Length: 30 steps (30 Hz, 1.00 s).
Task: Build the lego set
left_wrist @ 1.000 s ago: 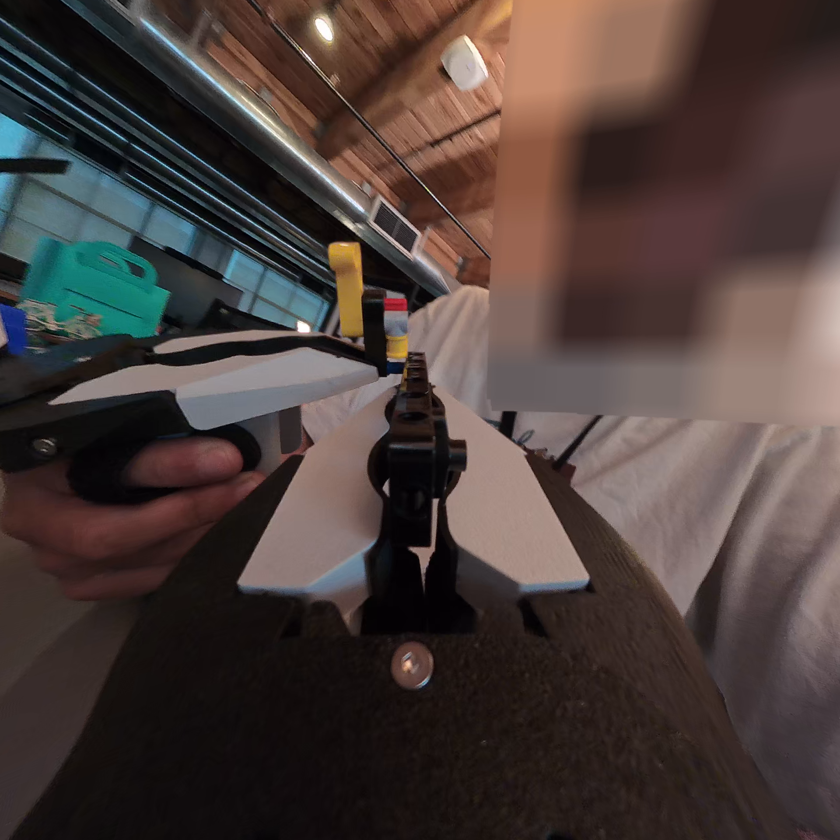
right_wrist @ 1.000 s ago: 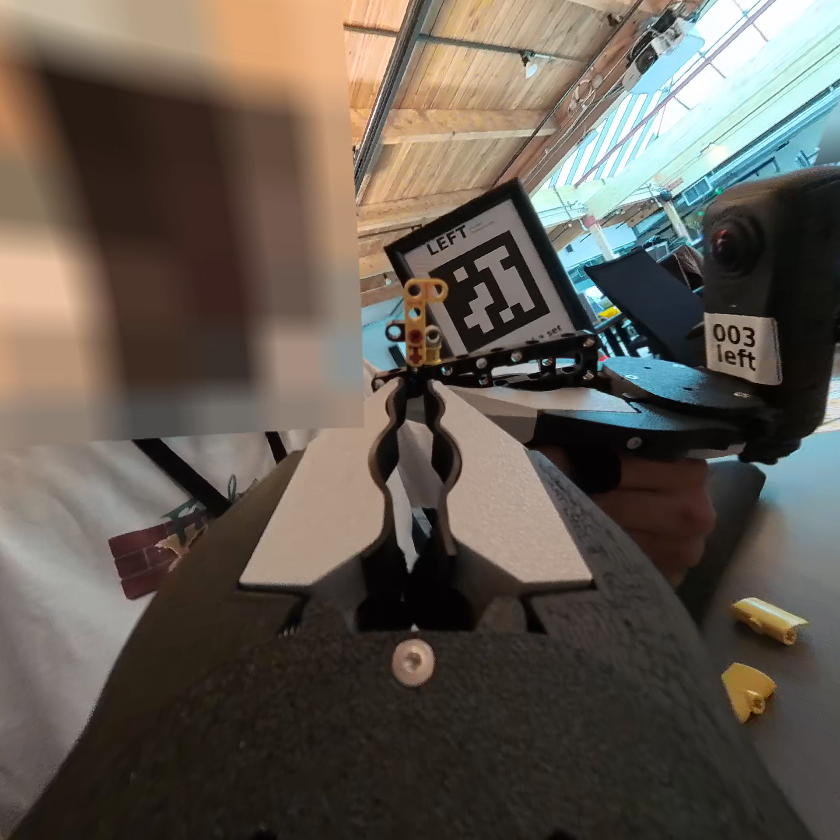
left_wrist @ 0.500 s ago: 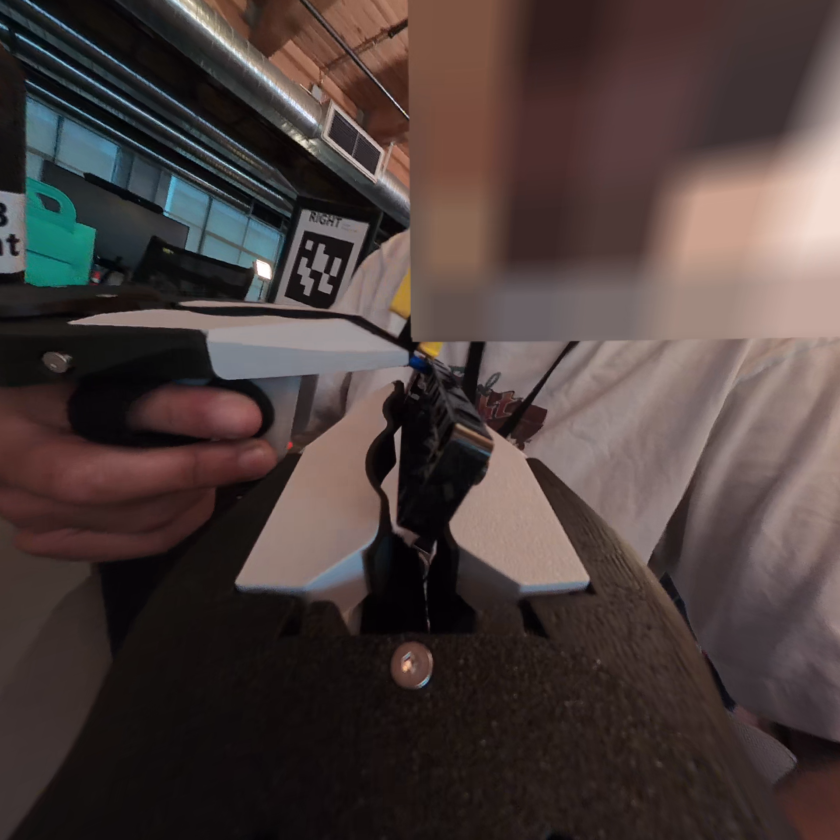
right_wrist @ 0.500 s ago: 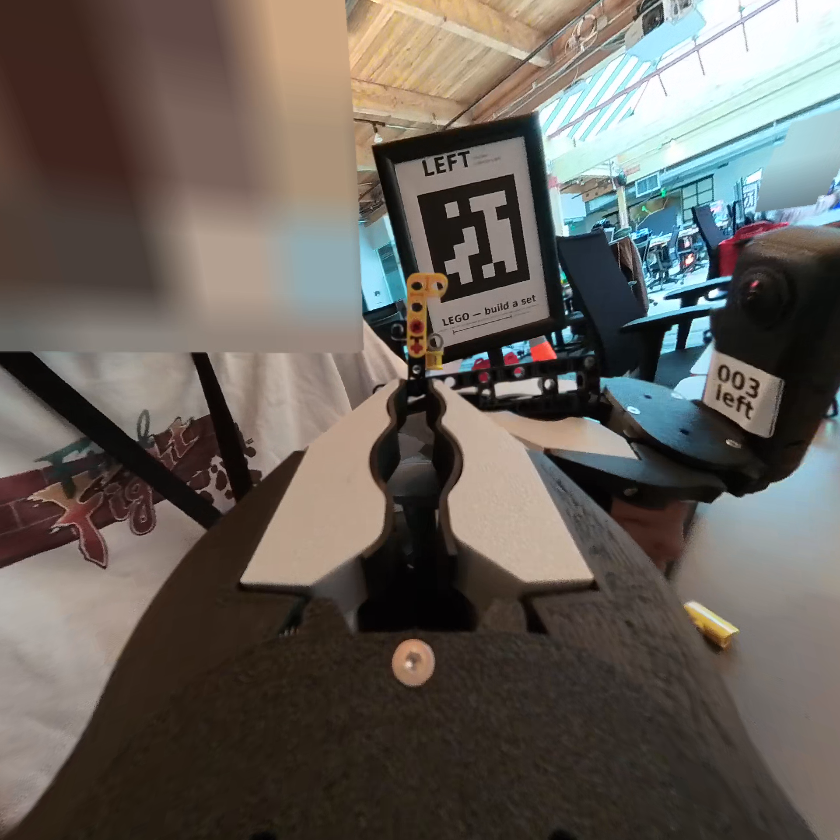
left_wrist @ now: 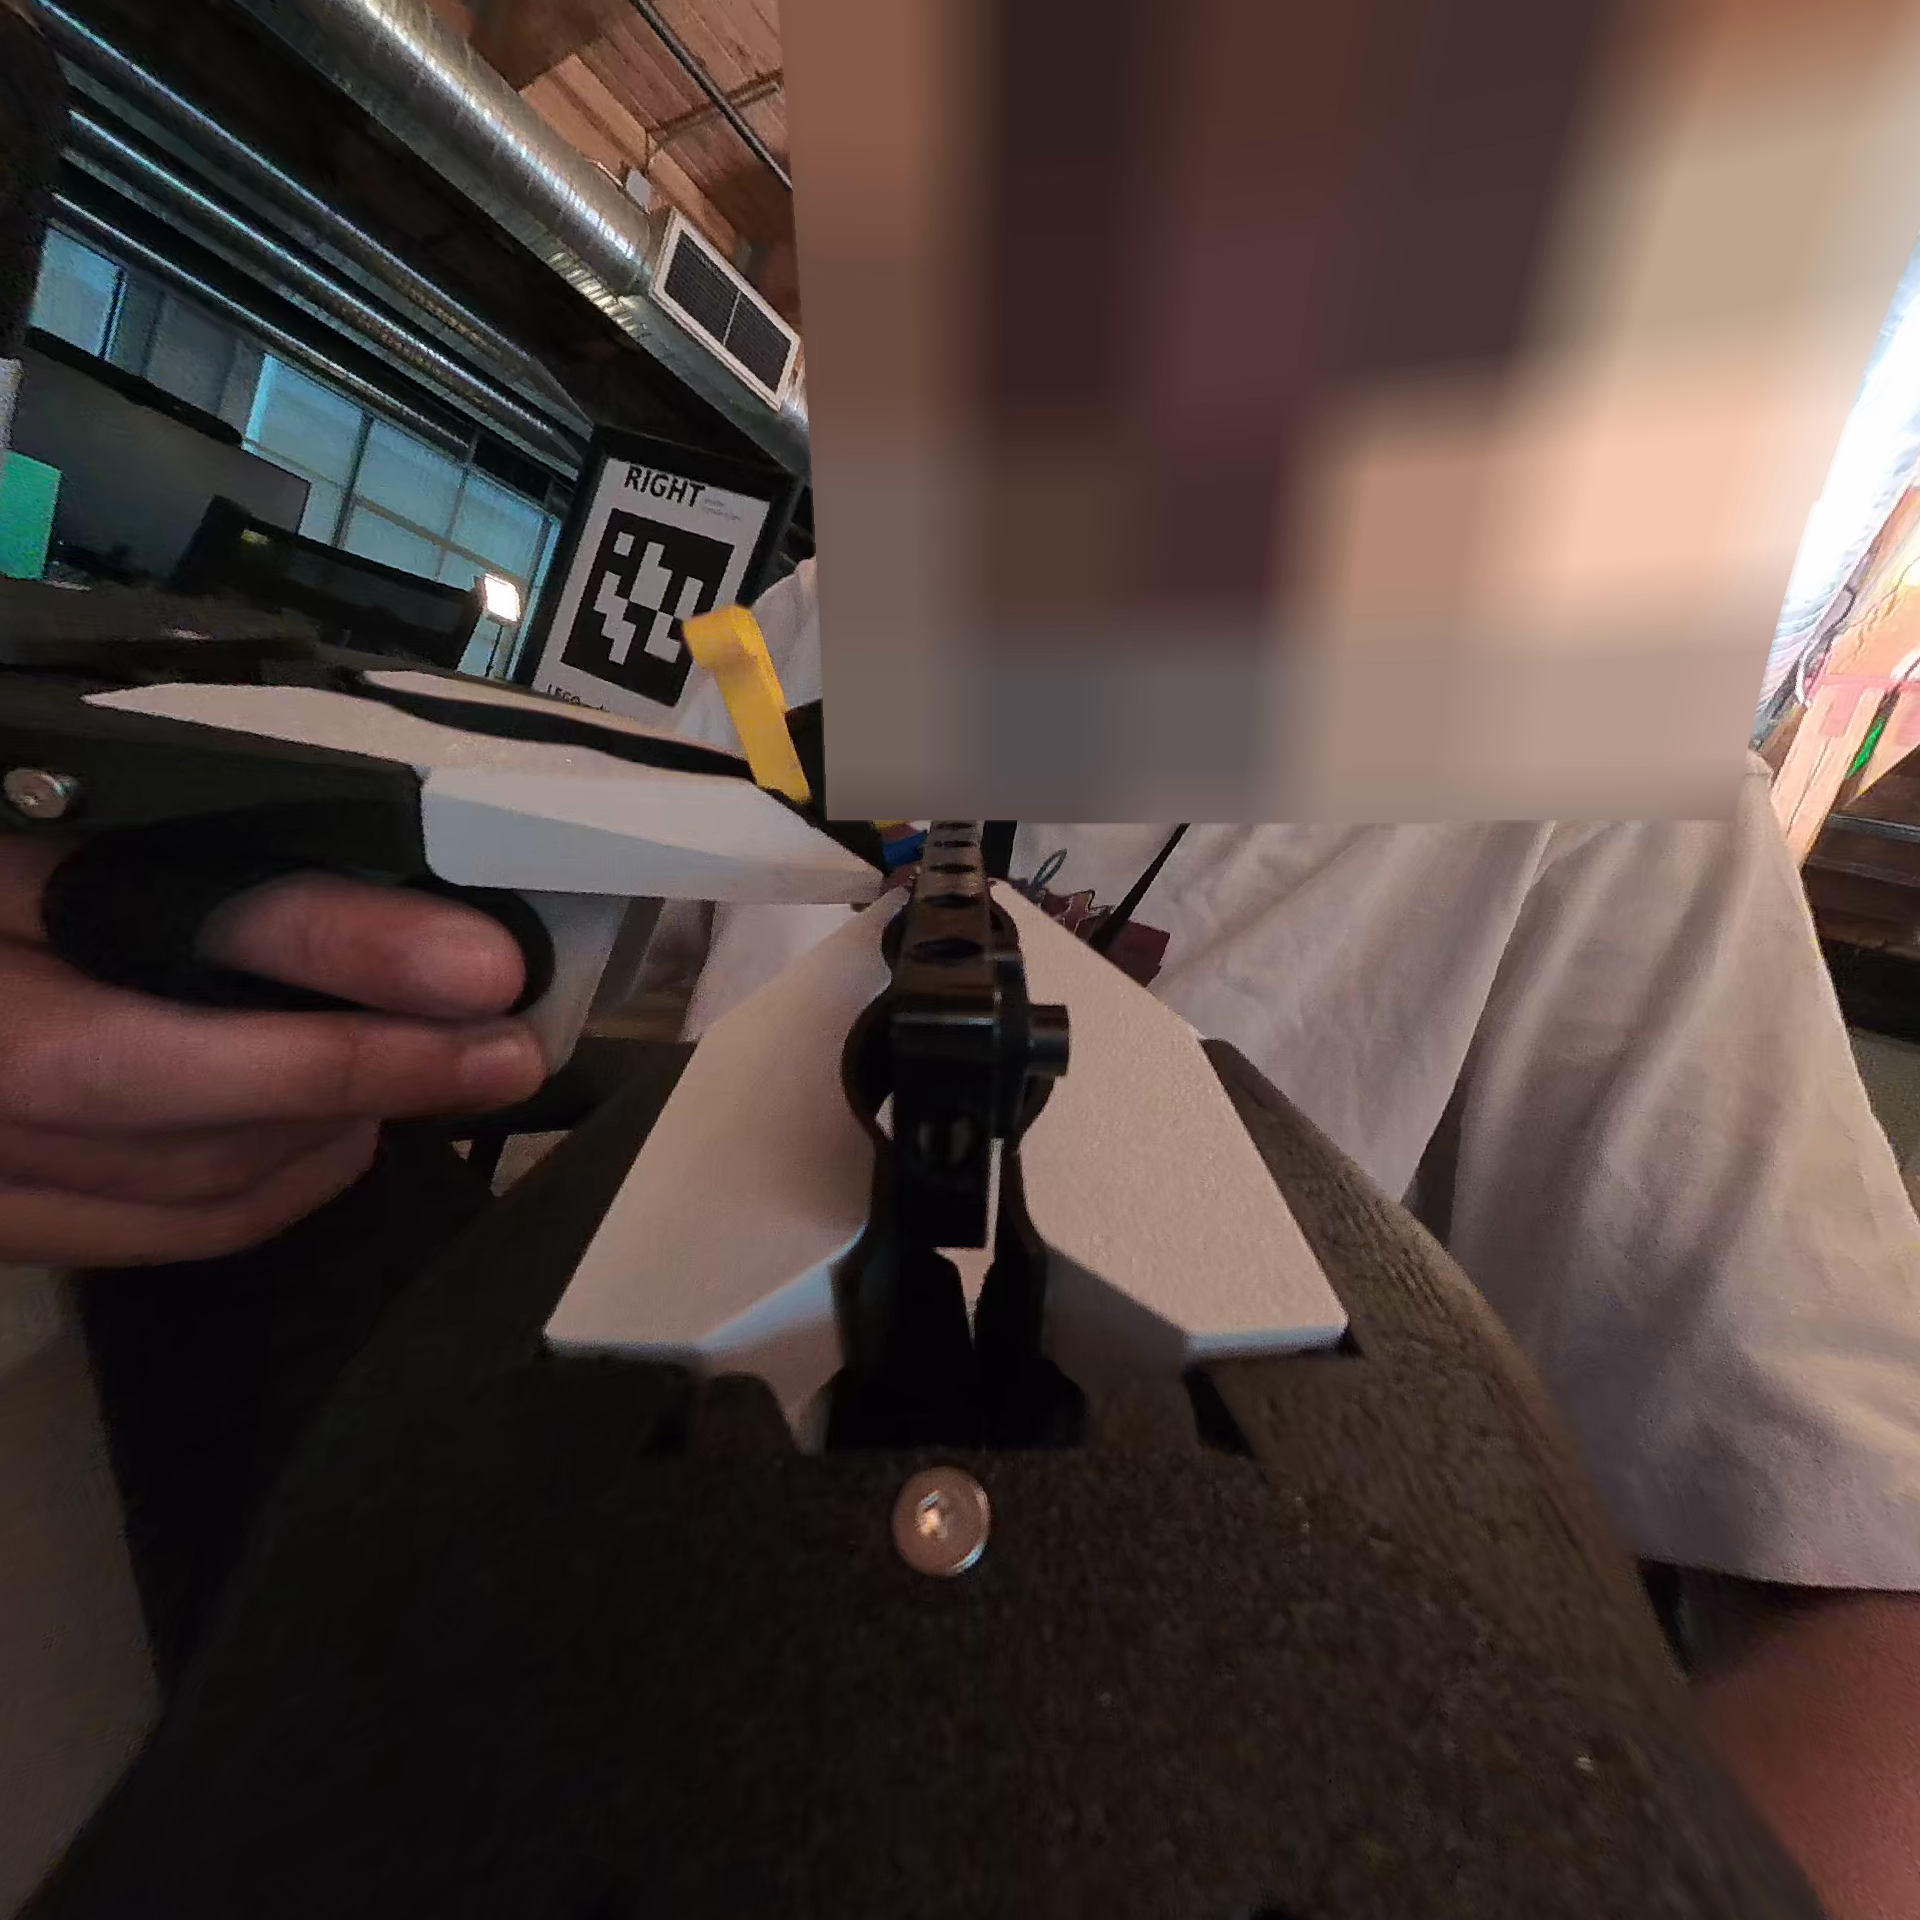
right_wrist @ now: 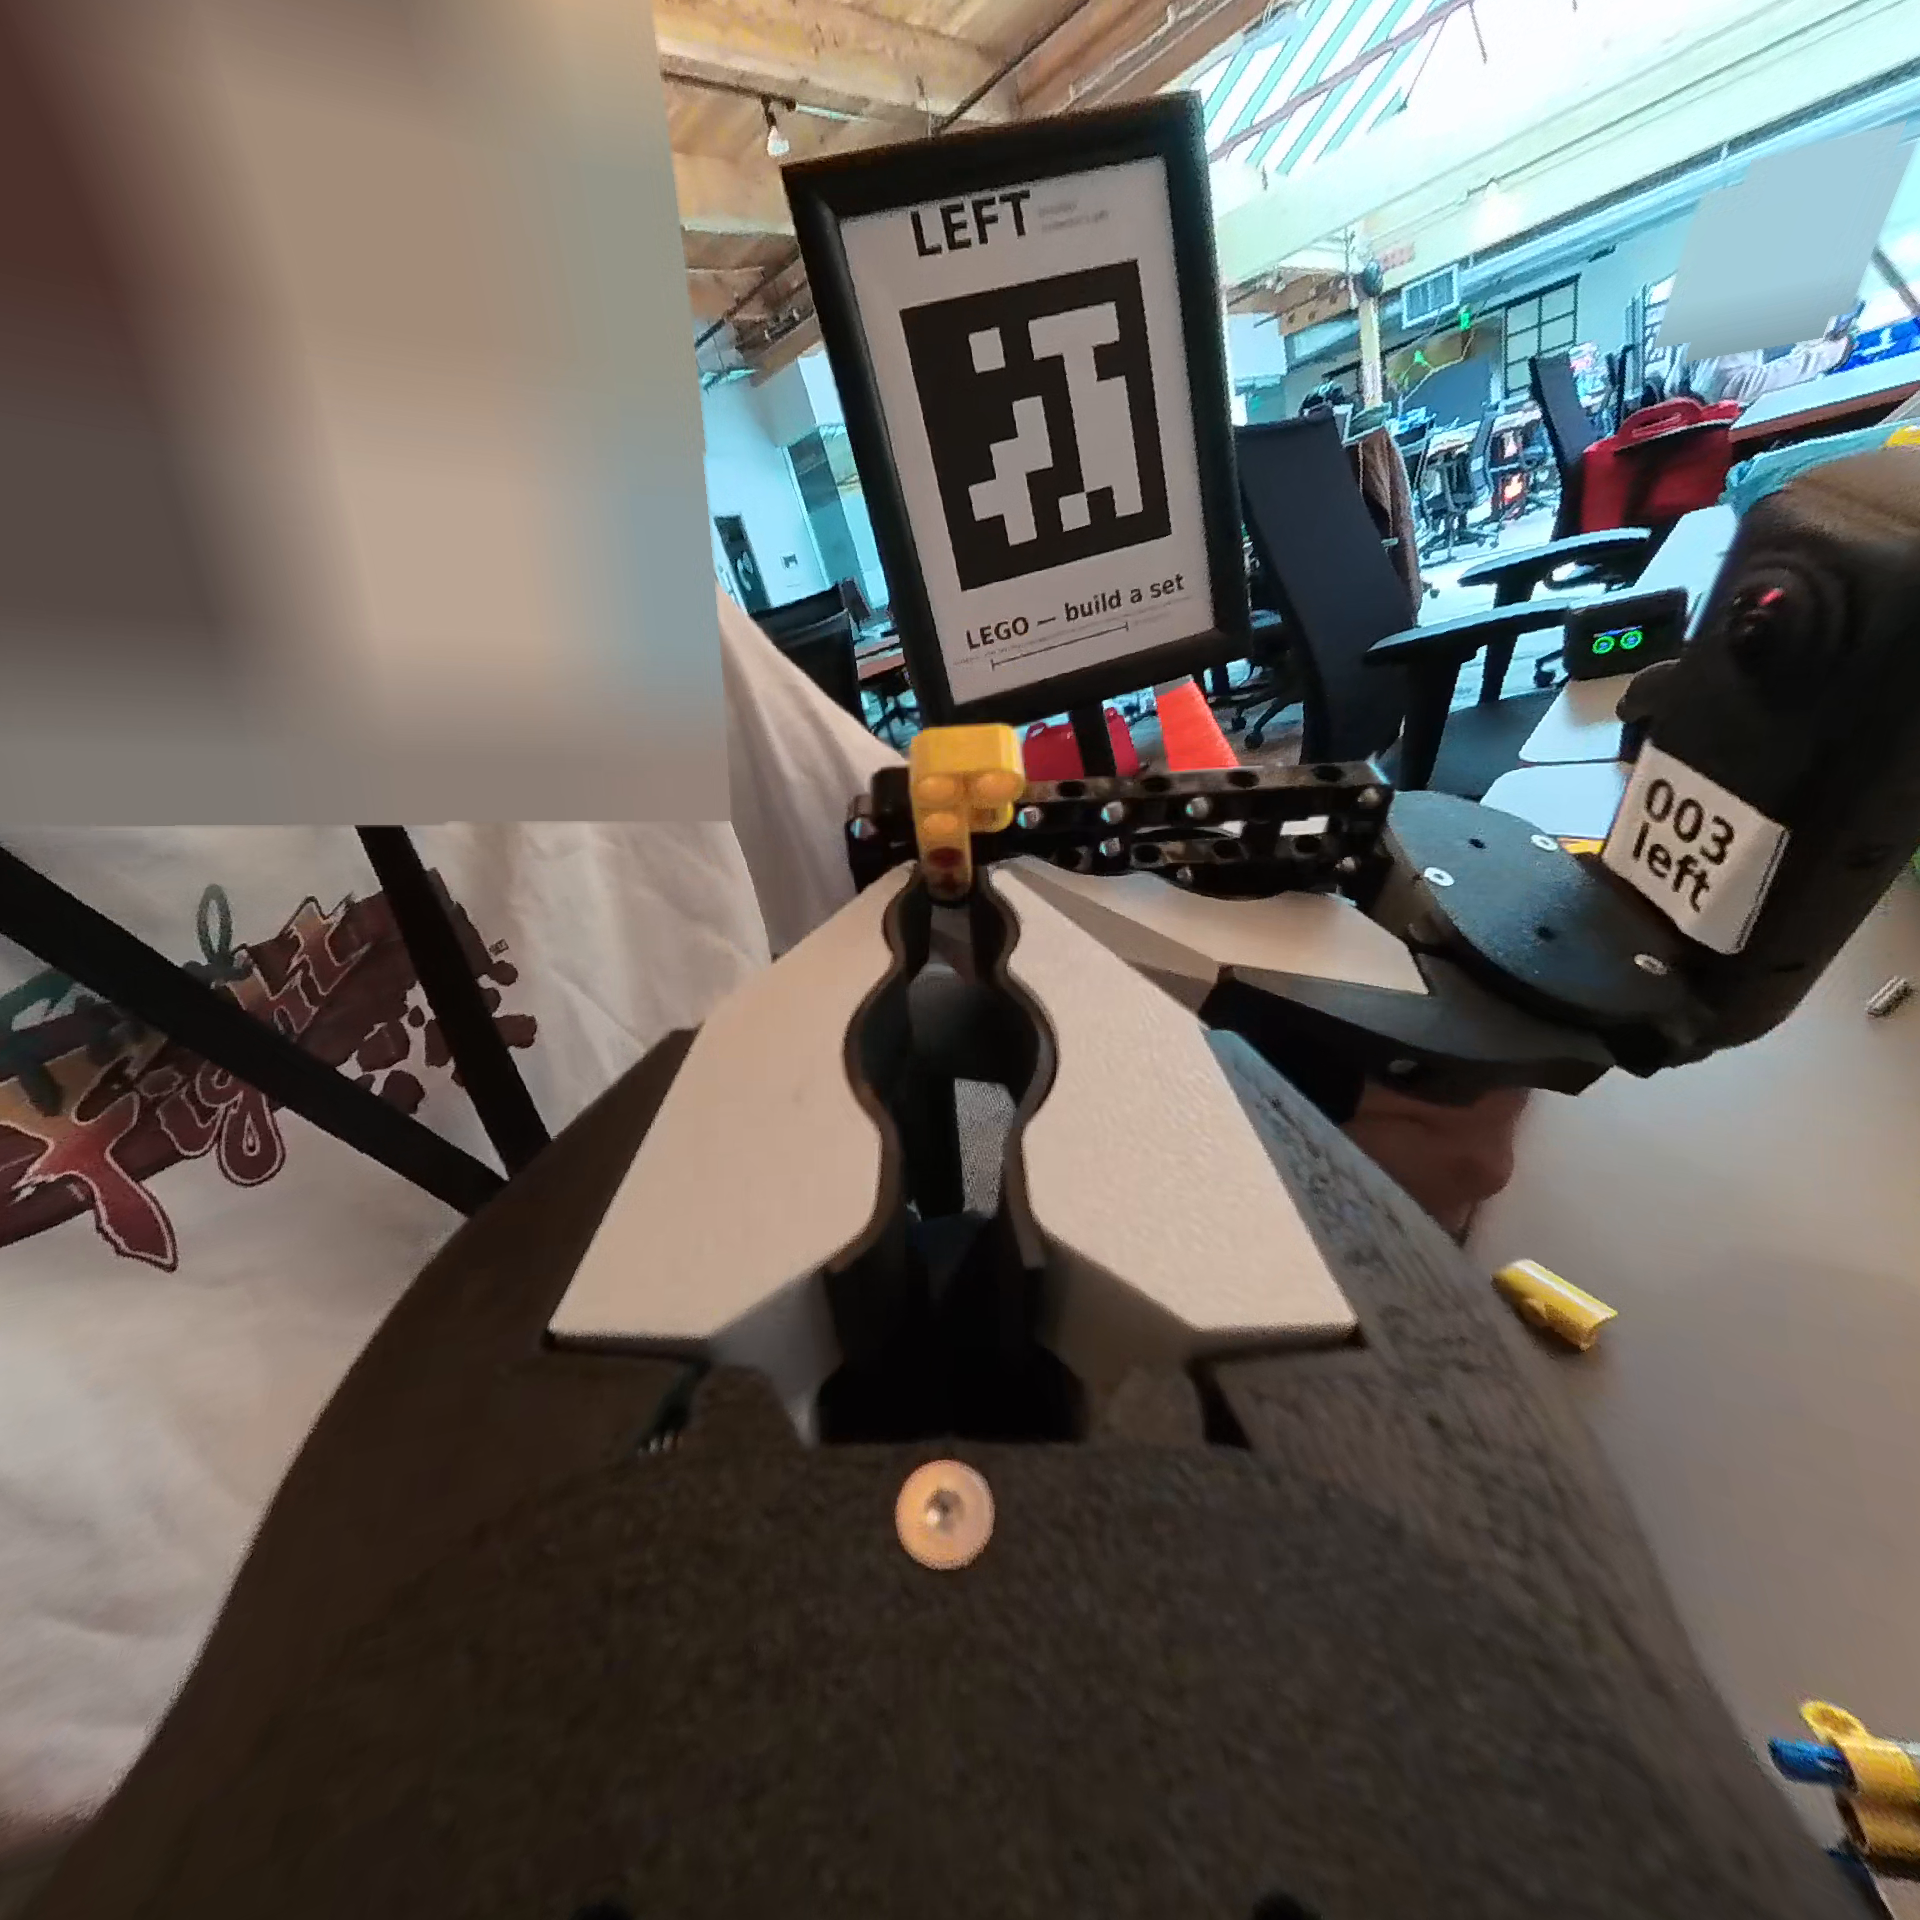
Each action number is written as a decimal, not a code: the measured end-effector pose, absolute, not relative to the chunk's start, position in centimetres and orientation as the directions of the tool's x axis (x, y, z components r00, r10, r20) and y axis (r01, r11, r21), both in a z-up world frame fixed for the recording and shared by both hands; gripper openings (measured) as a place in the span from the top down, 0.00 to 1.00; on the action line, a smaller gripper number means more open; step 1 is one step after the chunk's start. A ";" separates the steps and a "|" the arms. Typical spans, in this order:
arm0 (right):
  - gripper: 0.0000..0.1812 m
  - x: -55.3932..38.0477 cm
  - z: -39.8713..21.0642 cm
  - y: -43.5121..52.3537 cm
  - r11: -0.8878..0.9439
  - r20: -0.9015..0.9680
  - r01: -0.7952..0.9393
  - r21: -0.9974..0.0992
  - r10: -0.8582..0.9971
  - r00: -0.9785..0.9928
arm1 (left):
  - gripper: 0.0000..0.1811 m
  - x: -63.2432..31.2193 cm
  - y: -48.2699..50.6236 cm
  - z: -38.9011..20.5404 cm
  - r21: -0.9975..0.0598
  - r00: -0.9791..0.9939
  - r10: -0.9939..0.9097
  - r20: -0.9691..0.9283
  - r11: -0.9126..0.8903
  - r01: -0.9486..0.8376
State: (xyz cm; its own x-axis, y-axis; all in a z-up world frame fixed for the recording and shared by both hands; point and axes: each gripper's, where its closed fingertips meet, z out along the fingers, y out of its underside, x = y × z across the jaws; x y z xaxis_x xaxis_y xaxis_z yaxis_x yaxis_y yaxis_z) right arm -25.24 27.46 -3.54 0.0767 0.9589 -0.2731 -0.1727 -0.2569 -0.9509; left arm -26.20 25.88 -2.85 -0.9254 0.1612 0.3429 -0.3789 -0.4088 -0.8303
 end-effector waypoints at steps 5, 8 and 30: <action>0.96 -24.9 -3.8 27.5 -0.261 -0.276 -0.143 -0.955 0.957 0.093 | 0.95 -25.9 25.9 -3.1 -0.814 -0.909 0.173 0.380 -0.404 -0.417; 0.96 -24.5 -4.2 27.5 -0.223 -0.232 -0.079 -0.972 0.963 0.137 | 0.95 -25.6 25.9 -3.4 -0.791 -0.880 0.204 0.428 -0.387 -0.474; 0.96 -24.1 -4.9 27.1 -0.074 -0.057 0.053 -0.996 0.961 0.272 | 0.95 -24.9 25.4 -4.3 -0.723 -0.781 0.307 0.544 -0.302 -0.622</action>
